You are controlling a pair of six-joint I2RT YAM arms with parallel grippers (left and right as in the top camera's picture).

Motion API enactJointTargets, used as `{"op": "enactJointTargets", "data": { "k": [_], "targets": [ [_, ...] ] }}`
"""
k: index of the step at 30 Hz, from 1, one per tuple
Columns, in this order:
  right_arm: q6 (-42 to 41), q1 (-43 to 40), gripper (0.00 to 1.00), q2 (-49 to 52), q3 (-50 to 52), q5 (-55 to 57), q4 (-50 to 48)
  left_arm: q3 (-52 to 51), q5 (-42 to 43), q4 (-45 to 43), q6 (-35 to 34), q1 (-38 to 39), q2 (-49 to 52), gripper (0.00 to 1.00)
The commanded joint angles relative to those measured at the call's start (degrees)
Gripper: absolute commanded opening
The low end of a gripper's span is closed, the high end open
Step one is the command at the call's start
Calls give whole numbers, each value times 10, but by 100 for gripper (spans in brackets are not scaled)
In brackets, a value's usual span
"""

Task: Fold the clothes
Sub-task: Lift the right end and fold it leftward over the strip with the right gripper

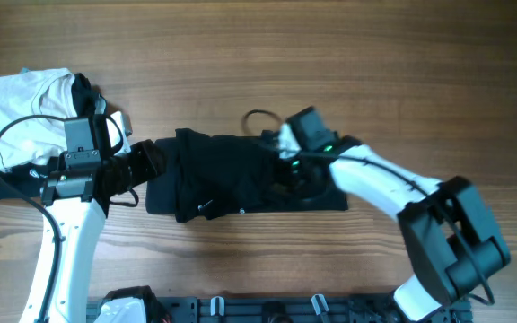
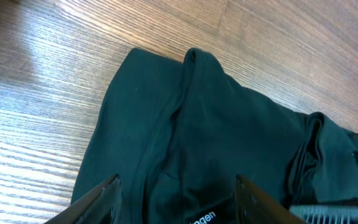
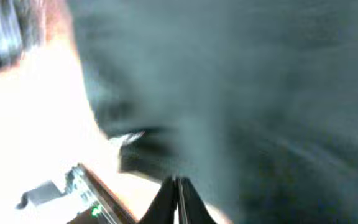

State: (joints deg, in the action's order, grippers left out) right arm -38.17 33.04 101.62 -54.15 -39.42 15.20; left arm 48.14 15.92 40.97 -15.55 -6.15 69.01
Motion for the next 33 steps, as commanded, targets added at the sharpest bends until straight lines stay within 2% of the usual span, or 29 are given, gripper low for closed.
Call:
{"op": "enactJointTargets", "data": {
  "k": [1, 5, 7, 10, 13, 17, 20, 22, 24, 27, 29, 33],
  "targets": [
    [65, 55, 4, 1, -7, -134, -96, 7, -3, -2, 1, -2, -7, 58],
    [54, 18, 4, -23, -14, -71, -35, 7, -3, 5, 1, -2, -7, 58],
    [50, -44, 5, -38, -14, -15, 33, 7, -3, 7, 1, -2, -7, 58],
    [35, -132, 4, -42, -14, 10, 136, 7, -3, 7, 1, -2, -7, 59],
    [28, -149, 4, -41, -10, 86, 228, 7, -3, 6, 1, -2, -7, 59],
    [-39, -90, 4, -25, 3, 135, 223, 7, -3, 5, 1, -2, -7, 59],
    [-17, -35, 4, -16, 3, 31, 91, 7, -3, 5, 1, -2, -7, 59],
    [-75, 12, 4, -17, 3, 23, 78, 7, -3, 7, 1, -2, -7, 59],
    [-62, 33, 4, -19, 0, 38, 67, 7, -3, 10, 1, -2, -7, 60],
    [-47, 3, 4, -40, -14, 58, 89, 7, -3, 23, 1, -2, -7, 62],
    [-18, -37, 4, -62, -21, 63, 108, 7, -3, 28, 1, -2, -7, 63],
    [-23, -130, 4, -76, -20, 94, 153, 7, -3, 26, 1, -2, -7, 63]
  ]
}}
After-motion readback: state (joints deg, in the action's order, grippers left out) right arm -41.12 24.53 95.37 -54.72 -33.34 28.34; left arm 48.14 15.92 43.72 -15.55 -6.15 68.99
